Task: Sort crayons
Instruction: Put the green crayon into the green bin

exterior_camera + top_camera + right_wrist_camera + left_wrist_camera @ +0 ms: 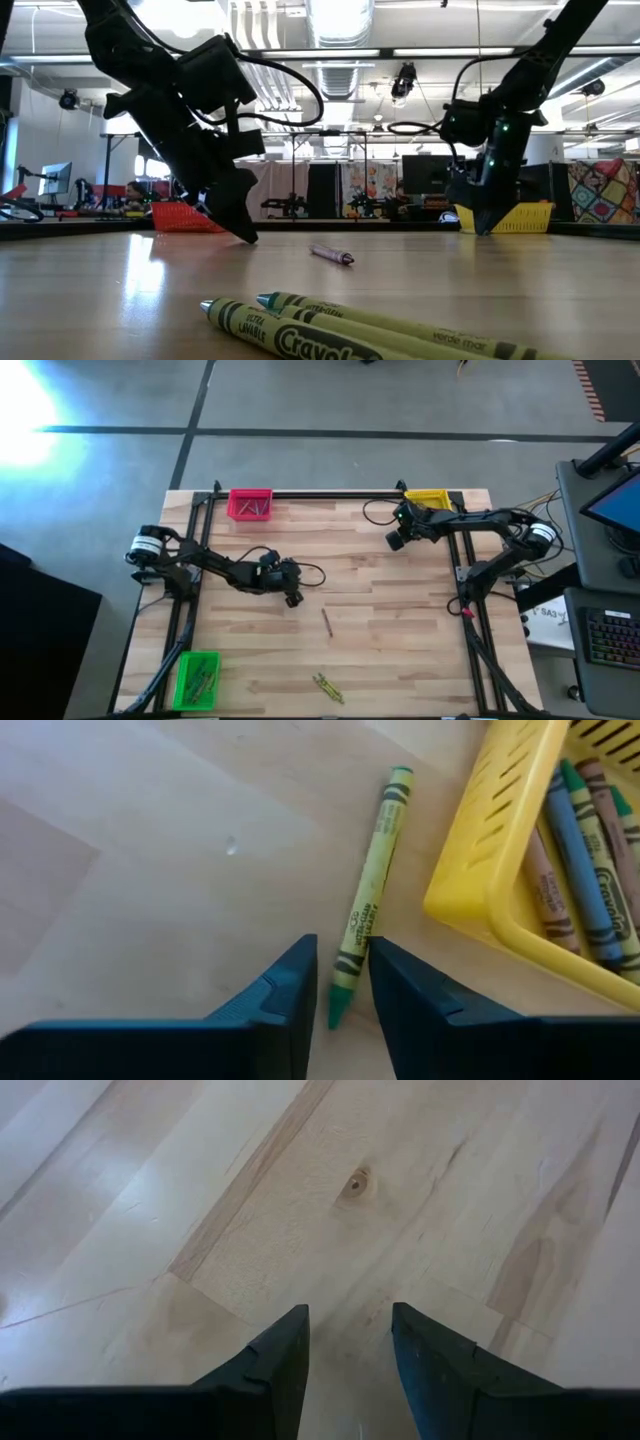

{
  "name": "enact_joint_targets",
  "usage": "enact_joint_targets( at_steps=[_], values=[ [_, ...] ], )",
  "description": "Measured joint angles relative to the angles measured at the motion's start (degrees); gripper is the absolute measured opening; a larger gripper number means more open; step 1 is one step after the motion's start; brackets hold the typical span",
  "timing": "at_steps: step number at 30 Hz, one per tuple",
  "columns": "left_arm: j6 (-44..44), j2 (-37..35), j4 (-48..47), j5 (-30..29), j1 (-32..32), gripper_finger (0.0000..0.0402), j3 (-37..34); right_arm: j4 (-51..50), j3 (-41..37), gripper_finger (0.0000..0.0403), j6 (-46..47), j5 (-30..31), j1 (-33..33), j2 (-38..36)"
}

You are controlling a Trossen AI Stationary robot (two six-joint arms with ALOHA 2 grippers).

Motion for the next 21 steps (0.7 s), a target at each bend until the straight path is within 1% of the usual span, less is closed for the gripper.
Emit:
enact_joint_targets(
  at_steps=[7,13,15,17,21],
  values=[
    [-0.7,0.0,-0.1,0.2,-0.1,0.0129,0.0,-0.2,-0.7,0.0020,-0.8,-3.0,-1.9,0.0],
    [-0.7,0.0,-0.2,0.4,-0.1,0.0129,0.0,1.7,-0.9,0.0016,-4.0,-9.3,-1.8,-1.9],
    [-0.7,0.0,-0.2,0.4,-0.1,0.0129,0.0,1.2,-0.8,0.0015,-4.3,-11.9,-0.1,-3.9],
    [-0.7,0.0,-0.3,0.4,-0.1,0.0129,0.0,-0.2,-0.8,0.0015,-4.3,-12.6,1.9,-6.3],
    [-0.6,0.0,-0.4,0.5,-0.1,0.0129,0.0,-6.1,-1.3,0.0014,-4.2,-14.0,6.9,-11.7]
  ],
)
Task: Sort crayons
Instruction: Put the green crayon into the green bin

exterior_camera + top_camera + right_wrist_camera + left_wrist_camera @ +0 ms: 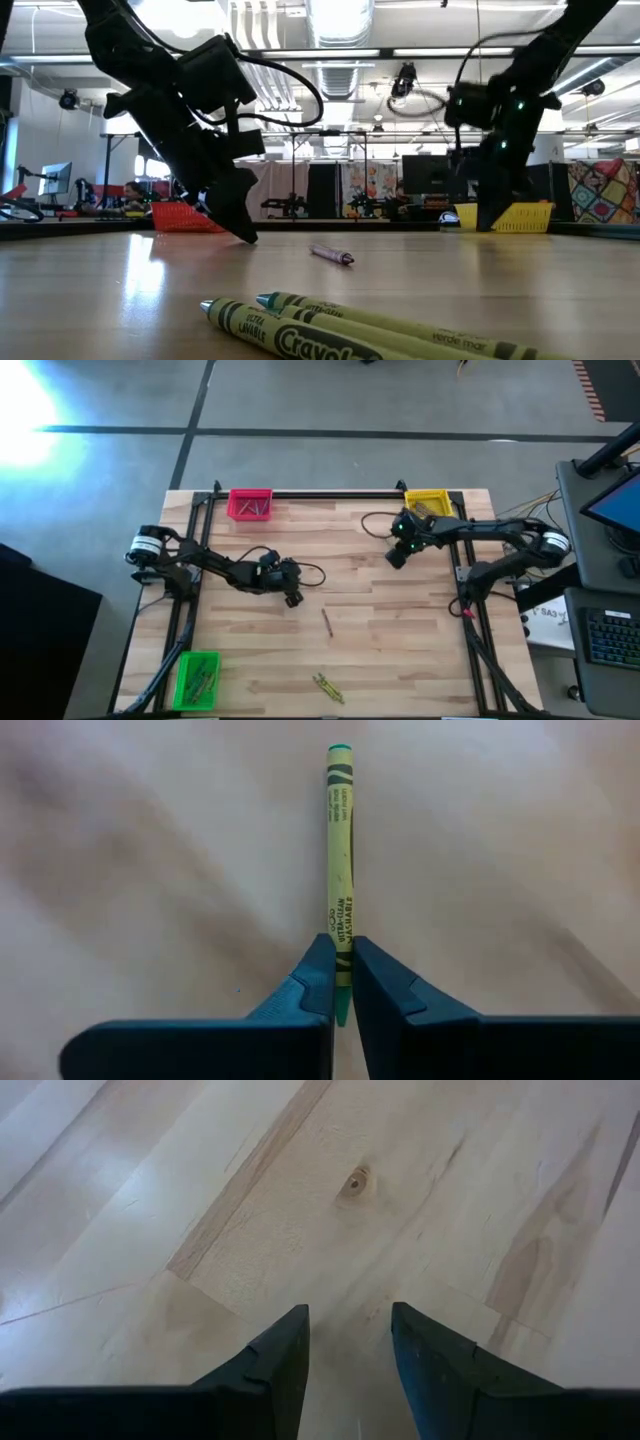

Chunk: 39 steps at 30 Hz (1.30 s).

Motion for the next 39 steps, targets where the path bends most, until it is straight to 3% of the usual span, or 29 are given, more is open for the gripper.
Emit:
enact_joint_targets(
  at_steps=[7,10,15,17,20,23,27,29,32,39],
  values=[
    [0.3,-6.9,-10.0,0.2,-0.9,0.0117,0.3,-4.7,-0.1,0.0013,3.3,0.4,12.7,-6.8],
    [0.7,-12.4,-8.7,-1.7,-2.1,0.0107,0.5,-3.1,-0.9,0.0013,3.4,1.4,19.7,-7.3],
    [1.0,-18.4,-9.5,-9.2,-3.3,0.0091,0.2,1.7,-0.8,0.0013,6.4,10.8,27.5,-6.6],
    [0.8,-19.6,-6.5,-6.2,-3.3,0.0085,0.2,3.2,-0.6,0.0013,8.7,12.7,29.3,-6.6],
    [3.4,-18.4,6.5,2.0,-4.0,0.0078,0.2,10.0,-0.6,0.0013,9.6,12.4,33.4,-6.3],
    [7.9,-14.1,19.2,5.2,-5.5,0.0076,0.0,19.4,-0.9,0.0013,4.5,13.8,38.3,-5.2],
    [10.5,-8.5,33.2,9.4,-5.7,0.0076,-0.1,38.9,-2.4,0.0013,-3.2,28.3,45.3,-2.6],
    [12.0,-6.9,36.6,10.5,-4.9,0.0076,-0.1,45.6,-2.5,0.0013,-7.0,32.4,47.5,-1.1],
    [17.0,-7.4,39.3,11.4,-2.0,0.0082,0.0,56.2,-2.5,0.0013,-10.5,32.9,48.5,0.9],
    [20.3,-9.4,43.6,24.3,3.0,0.0150,3.0,63.7,-1.9,0.0013,-14.8,33.2,48.4,3.3]
  ],
)
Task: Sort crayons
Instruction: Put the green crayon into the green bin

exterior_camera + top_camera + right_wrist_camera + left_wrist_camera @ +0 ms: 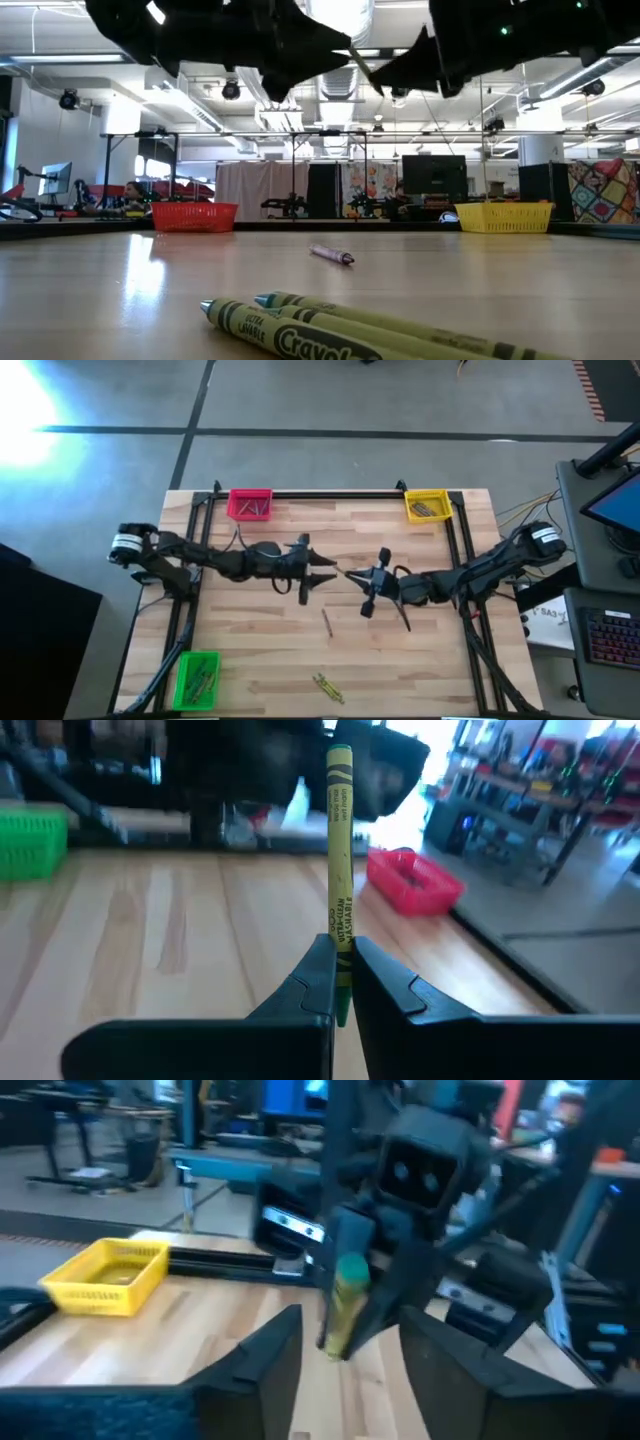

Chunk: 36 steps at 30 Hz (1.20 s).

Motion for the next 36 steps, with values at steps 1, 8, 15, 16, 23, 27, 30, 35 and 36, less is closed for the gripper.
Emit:
enact_joint_targets(
  at_steps=[1,8,15,16,23,27,30,35,36],
  values=[
    [0.6,0.2,-0.8,0.9,0.1,0.0159,0.7,1.7,0.1,0.0013,-0.8,0.4,0.0,0.2],
    [3.9,0.3,-3.0,2.3,0.3,0.0190,2.4,5.0,0.0,0.0013,-2.9,1.5,0.0,-0.2],
    [3.9,1.2,-3.0,1.9,0.9,0.0161,3.6,5.1,0.0,0.0013,-2.8,1.5,0.0,0.4],
    [3.9,1.3,-2.8,1.9,0.9,0.0156,3.8,5.1,0.0,0.0013,-2.8,1.5,0.0,0.5],
    [5.0,3.0,-2.7,1.8,1.0,0.0102,6.0,5.7,0.0,0.0013,-1.1,1.5,0.0,1.8],
    [6.5,3.9,-4.3,1.7,1.3,0.0056,7.1,7.6,0.0,0.0013,0.6,4.1,0.1,3.1],
    [6.8,4.5,-4.7,1.7,1.8,0.0020,7.3,7.4,0.0,0.0013,0.6,4.5,0.1,3.6],
    [6.8,4.5,-5.4,2.2,2.9,0.0009,7.2,7.0,0.0,0.0013,0.5,4.6,0.1,3.3],
    [6.7,4.5,-5.5,2.2,3.1,0.0008,7.2,7.1,0.0,0.0013,0.3,4.6,0.0,3.3]
  ],
)
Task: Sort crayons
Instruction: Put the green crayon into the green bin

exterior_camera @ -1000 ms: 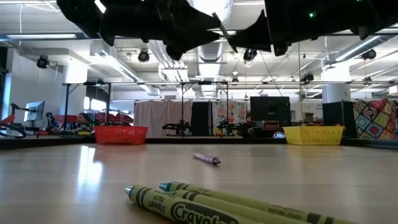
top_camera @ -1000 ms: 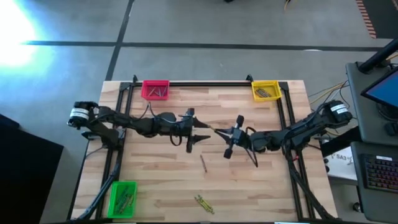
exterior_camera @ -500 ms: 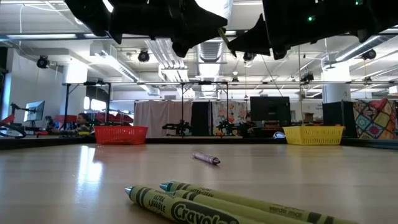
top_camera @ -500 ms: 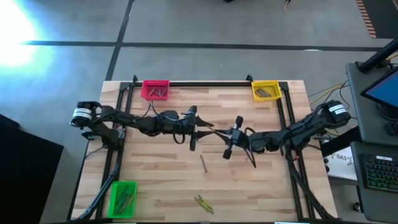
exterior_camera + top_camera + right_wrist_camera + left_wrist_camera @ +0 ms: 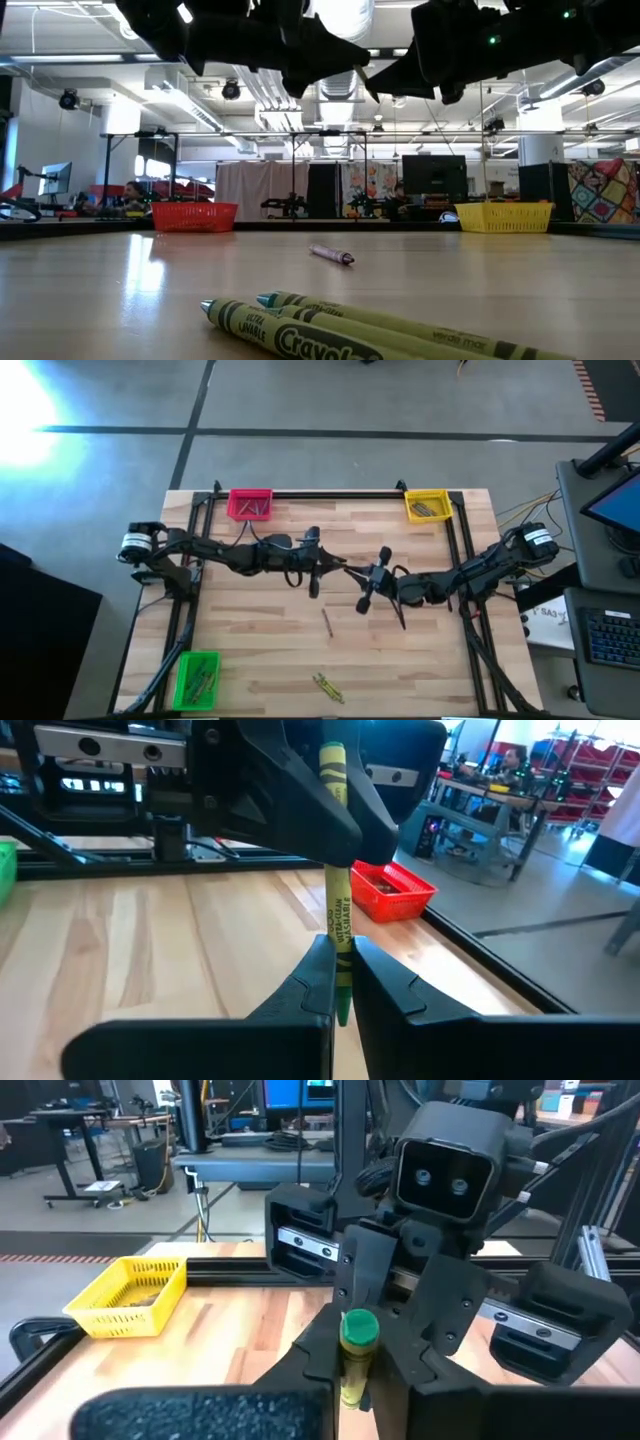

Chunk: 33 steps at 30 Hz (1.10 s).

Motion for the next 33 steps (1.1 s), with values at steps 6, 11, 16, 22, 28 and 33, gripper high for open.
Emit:
enact_joint_targets(
  at_steps=[6,11,16,22,28,33],
  values=[
    [0.0,-0.1,-0.8,-0.6,0.2,0.0003,-0.2,-1.9,0.3,0.0023,2.0,1.4,-1.2,-0.3],
    [0.2,-1.7,-7.4,-4.7,0.2,0.0002,-0.6,-9.6,0.4,0.0075,8.0,3.4,-3.1,-3.4],
    [0.7,-6.5,-16.8,-13.5,0.4,0.0002,-1.2,-21.1,0.4,0.0124,10.1,3.2,-3.7,-10.4],
    [-7.4,-14.3,-34.2,-20.6,-0.9,0.0002,-2.1,-40.0,0.4,0.0150,15.7,2.8,-5.6,-21.1],
    [-28.1,-23.6,-67.6,-19.8,-7.2,0.0001,-2.3,-57.9,0.3,0.0149,22.6,2.3,-6.8,-27.3],
    [-48.2,-25.8,-82.9,-12.8,-16.2,0.0001,-2.4,-59.3,-0.3,0.0140,21.5,2.3,-7.6,-25.7]
  ],
)
